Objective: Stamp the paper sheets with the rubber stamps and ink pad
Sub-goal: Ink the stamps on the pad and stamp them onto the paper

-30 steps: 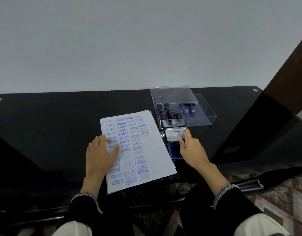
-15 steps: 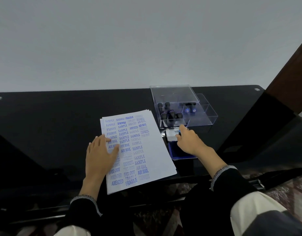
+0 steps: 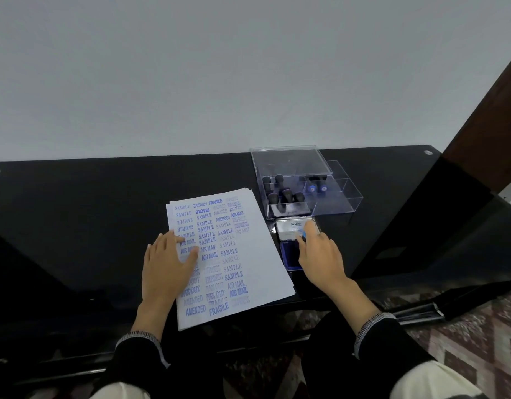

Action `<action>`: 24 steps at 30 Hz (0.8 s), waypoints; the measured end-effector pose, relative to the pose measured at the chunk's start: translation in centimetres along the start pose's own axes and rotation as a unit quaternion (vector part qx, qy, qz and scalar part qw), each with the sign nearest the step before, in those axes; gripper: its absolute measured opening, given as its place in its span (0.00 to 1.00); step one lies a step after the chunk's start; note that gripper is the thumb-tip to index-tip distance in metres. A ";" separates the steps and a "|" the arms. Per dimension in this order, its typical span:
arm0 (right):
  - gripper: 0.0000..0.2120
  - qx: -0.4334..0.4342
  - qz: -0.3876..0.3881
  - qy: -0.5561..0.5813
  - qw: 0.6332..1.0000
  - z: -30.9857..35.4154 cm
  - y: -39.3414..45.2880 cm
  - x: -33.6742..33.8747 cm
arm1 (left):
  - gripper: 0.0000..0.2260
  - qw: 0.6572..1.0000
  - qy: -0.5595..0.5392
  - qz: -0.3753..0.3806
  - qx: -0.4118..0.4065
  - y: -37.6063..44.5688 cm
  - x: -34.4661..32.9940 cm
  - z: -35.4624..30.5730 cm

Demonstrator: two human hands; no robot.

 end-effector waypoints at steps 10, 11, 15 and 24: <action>0.08 0.005 -0.016 0.063 0.998 -1.0 -0.8 -0.6 | 0.18 1.000 0.008 -0.003 0.000 0.1 0.3 -0.2; 0.08 0.005 -0.012 0.074 0.997 -1.1 -0.7 -0.6 | 0.18 1.000 0.006 -0.004 0.000 0.1 0.3 -0.2; 0.07 -0.013 -0.028 0.147 0.989 -1.3 -1.8 -0.5 | 0.17 1.000 0.002 -0.008 0.003 0.1 0.4 -0.2; 0.07 -0.021 -0.054 0.110 0.992 -1.6 -3.6 -1.4 | 0.17 1.000 -0.001 -0.009 0.003 0.1 0.3 -0.3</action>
Point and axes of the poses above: each hand's wrist, its own y-axis towards the middle knuckle, its own x-axis out of the back of the hand, z = x × y, the point moved 3 cm from there along y, towards the middle knuckle, and after that the axes turned 1 degree about -y, right-handed, at the moved point
